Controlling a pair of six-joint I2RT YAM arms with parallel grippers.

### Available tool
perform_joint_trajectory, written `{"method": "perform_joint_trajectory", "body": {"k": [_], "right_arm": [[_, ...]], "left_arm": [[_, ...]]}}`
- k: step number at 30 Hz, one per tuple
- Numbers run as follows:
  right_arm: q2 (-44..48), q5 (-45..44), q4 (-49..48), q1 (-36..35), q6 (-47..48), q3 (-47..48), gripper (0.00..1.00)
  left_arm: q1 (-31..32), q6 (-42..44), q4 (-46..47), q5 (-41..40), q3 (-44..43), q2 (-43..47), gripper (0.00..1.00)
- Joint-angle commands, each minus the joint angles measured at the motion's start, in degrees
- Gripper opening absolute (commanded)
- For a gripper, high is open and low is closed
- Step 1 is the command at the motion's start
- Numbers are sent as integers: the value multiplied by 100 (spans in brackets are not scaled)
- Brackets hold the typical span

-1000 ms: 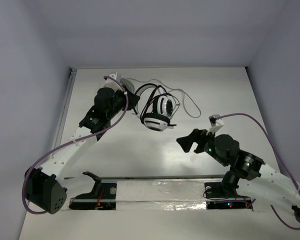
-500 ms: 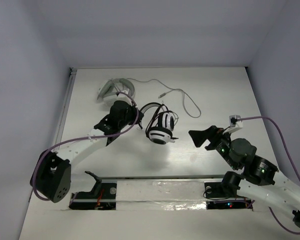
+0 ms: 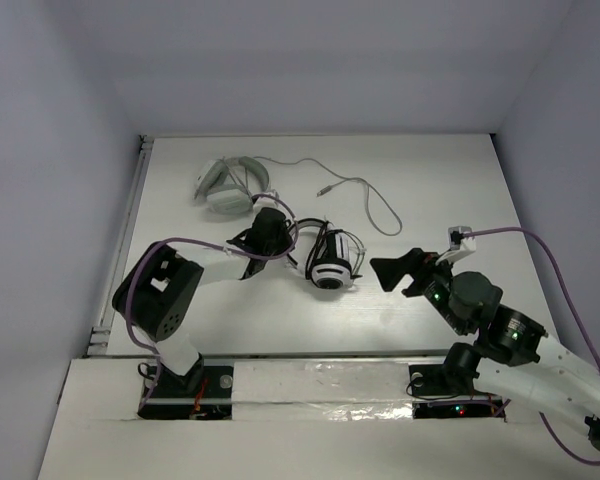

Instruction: Wrap the headphones

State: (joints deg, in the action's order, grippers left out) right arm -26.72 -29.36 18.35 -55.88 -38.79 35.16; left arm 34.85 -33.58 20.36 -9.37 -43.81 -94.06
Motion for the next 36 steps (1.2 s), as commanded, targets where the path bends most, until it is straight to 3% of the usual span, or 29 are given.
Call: {"method": "perform_joint_trajectory", "body": {"k": [1, 8, 9, 11, 15, 20, 26, 30, 36], "right_arm": [[88, -87, -411, -11, 117, 44, 100], [193, -131, -394, -11, 205, 123, 100], [202, -131, -350, -11, 205, 149, 100], [228, -157, -315, -11, 222, 237, 100], [421, -236, -323, -11, 240, 351, 100], [720, -316, -262, -11, 380, 623, 100], [1107, -438, 449, -11, 828, 1949, 100], [1388, -657, 906, -11, 838, 2390, 100], [1406, -764, 1092, -11, 706, 2189, 100]], "left_arm": [[101, -158, 812, -477, -496, 29, 17], [215, -78, 856, -838, -453, 44, 38], [276, -70, 838, -900, -409, 168, 49], [329, -17, 646, -1233, -260, 675, 59], [522, 36, 267, -1875, 109, 1845, 99], [830, 115, -390, -2175, 391, 3741, 99], [892, 387, -1470, -1357, -47, 5395, 99], [892, 334, -2402, -1823, -522, 6047, 99], [892, 607, -2458, -1797, -488, 6708, 99]]}}
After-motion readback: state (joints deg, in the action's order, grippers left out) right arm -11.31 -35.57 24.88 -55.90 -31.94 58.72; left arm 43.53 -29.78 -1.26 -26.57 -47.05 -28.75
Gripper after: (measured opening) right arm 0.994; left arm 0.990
